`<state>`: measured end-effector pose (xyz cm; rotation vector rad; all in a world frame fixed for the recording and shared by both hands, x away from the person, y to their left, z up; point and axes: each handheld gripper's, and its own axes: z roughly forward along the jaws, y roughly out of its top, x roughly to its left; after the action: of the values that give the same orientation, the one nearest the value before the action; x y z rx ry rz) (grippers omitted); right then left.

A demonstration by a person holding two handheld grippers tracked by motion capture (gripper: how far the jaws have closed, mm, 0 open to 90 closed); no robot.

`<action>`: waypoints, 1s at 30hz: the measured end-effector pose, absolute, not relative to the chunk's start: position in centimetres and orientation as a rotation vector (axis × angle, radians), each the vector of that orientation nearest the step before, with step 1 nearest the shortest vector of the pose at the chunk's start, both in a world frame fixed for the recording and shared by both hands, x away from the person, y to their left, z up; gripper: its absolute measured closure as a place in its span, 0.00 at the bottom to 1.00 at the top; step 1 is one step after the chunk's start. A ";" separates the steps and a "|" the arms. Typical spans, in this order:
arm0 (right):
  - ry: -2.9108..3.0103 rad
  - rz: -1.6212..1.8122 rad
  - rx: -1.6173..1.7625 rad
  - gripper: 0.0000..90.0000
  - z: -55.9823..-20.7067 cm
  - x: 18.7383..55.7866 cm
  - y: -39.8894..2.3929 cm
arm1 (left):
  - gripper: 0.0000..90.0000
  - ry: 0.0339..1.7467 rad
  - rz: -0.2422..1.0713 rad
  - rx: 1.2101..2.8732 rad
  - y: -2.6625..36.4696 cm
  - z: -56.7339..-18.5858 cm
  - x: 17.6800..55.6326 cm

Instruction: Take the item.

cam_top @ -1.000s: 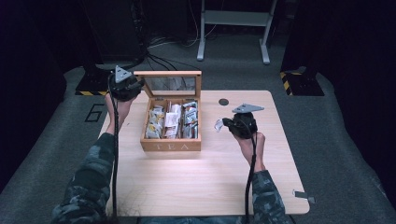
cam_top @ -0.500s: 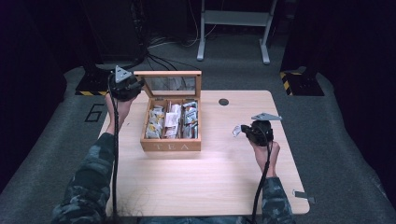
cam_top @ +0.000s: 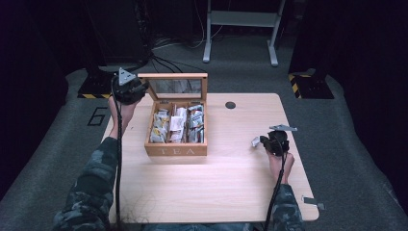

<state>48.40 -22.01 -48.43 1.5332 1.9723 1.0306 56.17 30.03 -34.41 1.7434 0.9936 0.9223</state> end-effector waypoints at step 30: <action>1.934 1.097 1.540 0.16 -49.7 44.6 -24.3 | 0.72 0.981 0.936 1.759 30.0 -34.9 55.0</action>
<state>44.57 -24.25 -49.65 1.5402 1.9342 1.0967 54.99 29.99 -34.89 1.7588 0.9814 0.9364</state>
